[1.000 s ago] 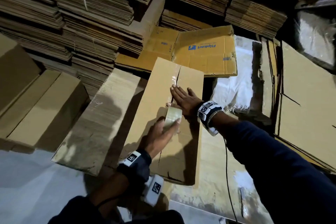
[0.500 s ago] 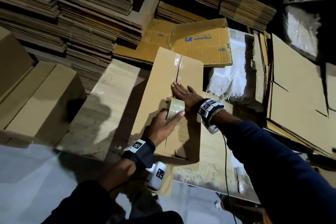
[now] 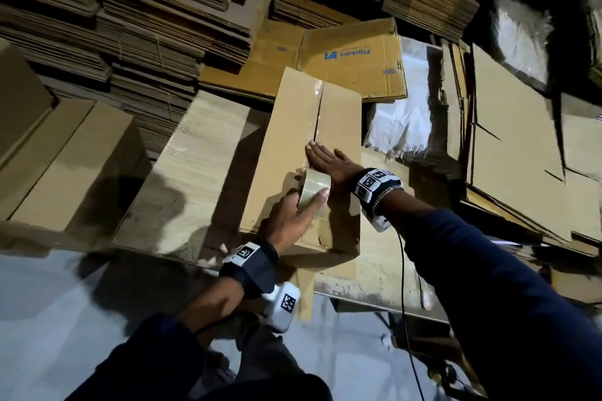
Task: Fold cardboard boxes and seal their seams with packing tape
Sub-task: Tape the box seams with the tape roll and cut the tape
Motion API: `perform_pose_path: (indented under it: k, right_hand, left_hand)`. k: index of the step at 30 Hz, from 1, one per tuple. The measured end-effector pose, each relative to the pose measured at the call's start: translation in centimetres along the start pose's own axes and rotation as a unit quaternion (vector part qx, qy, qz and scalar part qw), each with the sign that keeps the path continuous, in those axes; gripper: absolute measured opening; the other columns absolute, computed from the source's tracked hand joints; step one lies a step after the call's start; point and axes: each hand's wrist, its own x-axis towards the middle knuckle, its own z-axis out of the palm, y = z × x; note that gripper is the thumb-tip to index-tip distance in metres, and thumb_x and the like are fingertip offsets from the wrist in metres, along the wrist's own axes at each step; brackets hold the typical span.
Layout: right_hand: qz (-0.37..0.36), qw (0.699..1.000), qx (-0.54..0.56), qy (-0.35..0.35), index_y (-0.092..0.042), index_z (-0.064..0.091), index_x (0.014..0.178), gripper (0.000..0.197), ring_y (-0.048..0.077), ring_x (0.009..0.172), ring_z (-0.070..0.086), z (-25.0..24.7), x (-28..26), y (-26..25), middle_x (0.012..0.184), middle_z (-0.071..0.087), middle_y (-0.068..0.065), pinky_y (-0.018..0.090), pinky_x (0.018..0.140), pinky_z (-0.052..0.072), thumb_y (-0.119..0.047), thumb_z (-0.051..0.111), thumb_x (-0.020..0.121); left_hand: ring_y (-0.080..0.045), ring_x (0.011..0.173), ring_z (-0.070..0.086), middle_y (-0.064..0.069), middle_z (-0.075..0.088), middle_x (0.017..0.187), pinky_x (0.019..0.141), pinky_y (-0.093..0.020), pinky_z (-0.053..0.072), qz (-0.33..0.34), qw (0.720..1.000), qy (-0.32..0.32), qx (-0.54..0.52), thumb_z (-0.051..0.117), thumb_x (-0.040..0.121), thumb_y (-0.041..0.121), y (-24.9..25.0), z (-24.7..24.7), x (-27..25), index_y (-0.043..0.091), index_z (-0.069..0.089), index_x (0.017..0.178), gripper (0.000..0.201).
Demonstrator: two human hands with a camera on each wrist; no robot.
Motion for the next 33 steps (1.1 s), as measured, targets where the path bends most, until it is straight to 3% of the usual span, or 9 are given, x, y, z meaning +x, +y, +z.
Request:
perform_pose_path:
  k: [2,4,7,11,16,19,21,26,33]
  right_hand:
    - [0.019,1.0,0.013,-0.001,-0.02,-0.015,0.164,0.089,0.017,0.159,-0.013,0.2,-0.1,-0.6,0.172,-0.017,0.001,0.055,0.128,0.0,-0.073,0.015,0.099]
    - [0.034,0.999,0.025,0.02,-0.023,-0.012,0.165,0.095,0.014,0.159,-0.011,0.4,0.1,-1.2,0.172,-0.014,-0.003,0.053,0.128,-0.001,-0.081,0.001,0.091]
    - [0.041,0.998,0.031,0.041,-0.025,-0.009,0.165,0.087,0.013,0.159,-0.009,1.1,0.3,-1.3,0.173,-0.012,-0.006,0.053,0.128,0.001,-0.078,0.006,0.098]
    - [0.047,0.997,0.013,0.061,-0.017,-0.007,0.165,0.086,0.018,0.16,-0.006,0.7,-0.4,-1.7,0.174,-0.009,0.002,0.057,0.127,0.006,-0.073,0.011,0.101]
    - [-0.017,0.999,0.019,0.044,-0.012,-0.013,0.164,0.109,0.022,0.159,-0.013,2.3,-3.0,-3.3,0.172,-0.016,0.008,0.053,0.126,-0.004,-0.078,-0.002,0.078]
    - [-0.019,0.998,0.025,0.059,-0.014,-0.013,0.164,0.093,0.022,0.159,-0.011,3.5,-2.9,-3.0,0.173,-0.013,0.007,0.057,0.127,0.001,-0.072,0.008,0.094]
    - [-0.016,0.998,0.015,0.057,-0.017,-0.011,0.164,0.08,0.021,0.16,-0.008,3.2,-3.0,-3.2,0.173,-0.01,0.005,0.056,0.127,0.002,-0.064,0.014,0.105]
    - [0.014,0.997,0.027,0.076,-0.02,-0.002,0.166,0.085,0.015,0.16,-0.001,3.2,-2.7,-3.6,0.174,-0.003,-0.002,0.051,0.128,0.004,-0.074,0.008,0.1]
    - [0.026,0.996,0.013,0.083,-0.018,0.001,0.166,0.088,0.017,0.16,0.002,3.5,-2.7,-3.9,0.174,-0.002,0.0,0.052,0.127,0.006,-0.075,0.012,0.1]
  left_hand:
    - [-0.016,0.094,0.074,0.007,0.078,0.101,0.088,-0.044,0.061,0.004,1.0,0.01,0.011,0.06,0.078,0.089,-1.0,0.5,-0.8,0.024,0.072,0.11,0.073]
    - [-0.011,0.092,0.074,0.011,0.078,0.098,0.088,-0.044,0.061,0.021,0.999,0.013,0.027,0.061,0.082,0.081,-1.6,0.6,-2.3,0.026,0.072,0.109,0.062]
    - [-0.011,0.094,0.074,0.011,0.077,0.102,0.087,-0.044,0.062,0.036,0.999,0.012,0.038,0.059,0.08,0.08,-1.7,0.4,-3.6,0.027,0.071,0.113,0.064]
    - [-0.011,0.087,0.076,0.011,0.078,0.093,0.084,-0.048,0.063,0.038,0.998,0.017,0.044,0.057,0.081,0.085,-0.8,0.1,-2.9,0.029,0.072,0.108,0.063]
    - [-0.005,0.085,0.074,0.008,0.078,0.094,0.085,-0.042,0.063,0.045,0.998,0.033,0.026,0.06,0.087,0.079,-1.5,-0.2,-3.4,0.026,0.075,0.106,0.059]
    - [-0.01,0.089,0.075,0.006,0.078,0.095,0.085,-0.046,0.062,0.053,0.997,0.051,0.02,0.06,0.086,0.082,-2.1,0.8,-4.5,0.022,0.075,0.106,0.065]
    - [-0.014,0.084,0.075,0.005,0.078,0.088,0.08,-0.046,0.062,0.052,0.995,0.081,0.024,0.059,0.087,0.082,-2.1,1.5,-5.5,0.019,0.076,0.096,0.066]
    - [-0.01,0.069,0.074,0.009,0.076,0.068,0.075,-0.044,0.061,0.077,0.988,0.119,0.064,0.06,0.096,0.065,-2.1,2.7,-9.9,0.016,0.074,0.077,0.055]
    - [-0.012,0.068,0.074,0.009,0.075,0.065,0.076,-0.044,0.062,0.011,0.99,0.124,0.07,0.054,0.089,0.073,-3.8,3.3,-11.5,0.021,0.075,0.087,0.056]
